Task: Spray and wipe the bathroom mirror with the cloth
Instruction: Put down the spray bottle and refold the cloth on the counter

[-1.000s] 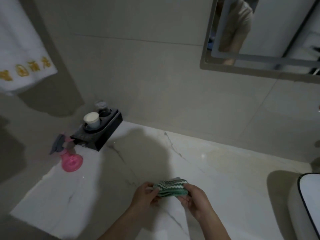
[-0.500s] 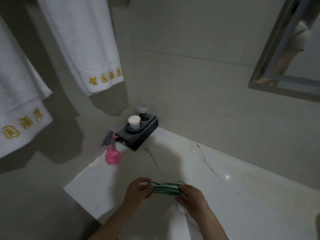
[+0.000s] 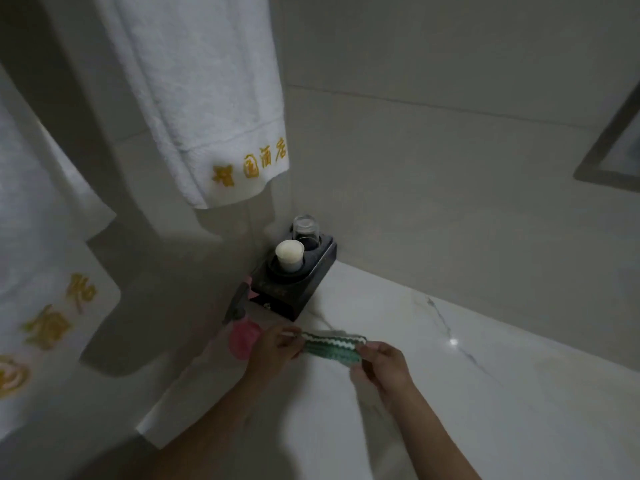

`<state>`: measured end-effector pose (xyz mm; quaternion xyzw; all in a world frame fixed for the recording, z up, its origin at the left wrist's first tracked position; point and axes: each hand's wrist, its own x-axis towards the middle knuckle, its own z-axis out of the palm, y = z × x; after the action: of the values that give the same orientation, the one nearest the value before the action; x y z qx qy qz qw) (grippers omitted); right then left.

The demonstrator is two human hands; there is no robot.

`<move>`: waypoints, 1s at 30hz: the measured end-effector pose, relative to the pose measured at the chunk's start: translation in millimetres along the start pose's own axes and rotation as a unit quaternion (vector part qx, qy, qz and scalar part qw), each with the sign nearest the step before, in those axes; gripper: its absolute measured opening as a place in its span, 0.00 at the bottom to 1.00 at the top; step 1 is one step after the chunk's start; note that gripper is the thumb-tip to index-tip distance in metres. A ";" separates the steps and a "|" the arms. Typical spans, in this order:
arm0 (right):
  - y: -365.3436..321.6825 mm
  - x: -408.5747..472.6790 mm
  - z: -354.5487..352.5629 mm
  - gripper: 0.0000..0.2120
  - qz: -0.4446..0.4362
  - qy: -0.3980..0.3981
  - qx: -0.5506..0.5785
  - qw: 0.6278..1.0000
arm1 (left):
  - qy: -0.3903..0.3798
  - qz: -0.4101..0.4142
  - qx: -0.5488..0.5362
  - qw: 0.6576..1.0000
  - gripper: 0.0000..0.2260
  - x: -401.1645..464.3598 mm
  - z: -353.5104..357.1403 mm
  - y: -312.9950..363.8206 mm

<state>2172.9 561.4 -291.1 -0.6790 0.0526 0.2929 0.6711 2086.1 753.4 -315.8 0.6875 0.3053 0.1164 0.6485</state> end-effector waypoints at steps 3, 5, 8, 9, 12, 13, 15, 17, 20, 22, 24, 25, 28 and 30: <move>6.6 16.1 13.1 0.16 -0.036 0.039 -0.028 0.998 | 0.012 0.017 -0.003 1.000 0.09 20.5 0.5 -3.1; 20.5 22.4 18.7 0.12 -0.019 0.068 -0.028 0.997 | 0.020 0.006 -0.012 1.000 0.10 21.5 1.8 -13.8; 53.7 24.4 21.8 0.20 0.013 0.095 -0.074 0.993 | 0.027 -0.011 -0.016 0.999 0.10 9.1 -0.8 -42.4; 64.9 22.5 22.4 0.23 0.021 0.101 -0.099 0.990 | 0.029 -0.014 -0.020 0.999 0.08 4.1 -2.4 -51.8; 92.5 13.8 24.7 0.20 0.057 0.124 -0.144 0.980 | 0.030 -0.039 -0.019 0.999 0.07 -9.1 -6.5 -71.7; 98.2 10.4 25.9 0.17 0.066 0.131 -0.151 0.978 | 0.031 -0.044 -0.014 0.998 0.07 -12.2 -7.6 -76.1; 105.0 4.4 28.7 0.11 0.071 0.143 -0.163 0.973 | 0.035 -0.041 -0.004 0.999 0.07 -17.8 -9.3 -80.6; 106.1 -3.5 31.1 0.11 0.056 0.156 -0.177 0.970 | 0.040 -0.037 0.008 0.998 0.07 -20.9 -10.7 -84.4; 102.2 -13.0 31.8 0.11 0.035 0.169 -0.234 0.957 | 0.031 -0.030 0.045 0.998 0.08 -23.1 -13.7 -90.7; 102.6 -15.6 29.5 0.09 0.034 0.171 -0.270 0.947 | 0.028 -0.018 0.078 0.996 0.10 -23.4 -15.4 -96.1; 105.9 -18.2 27.8 0.07 0.033 0.166 -0.286 0.943 | 0.024 -0.004 0.111 0.994 0.06 -26.1 -15.7 -96.5; 107.7 -19.4 27.7 0.07 0.031 0.163 -0.293 0.941 | 0.020 0.007 0.131 0.991 0.05 -27.3 -16.2 -95.8; 108.7 -23.6 28.3 0.09 0.026 0.150 -0.319 0.935 | 0.008 0.033 0.191 0.981 0.08 -29.3 -18.0 -91.4; 108.1 -24.2 29.2 0.09 0.024 0.143 -0.335 0.931 | 0.008 0.034 0.208 0.978 0.13 -29.3 -19.4 -90.7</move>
<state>2093.2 571.1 -372.9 -0.8975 0.0630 0.2090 0.3832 2027.9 750.1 -393.7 0.8165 0.3041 0.0780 0.4846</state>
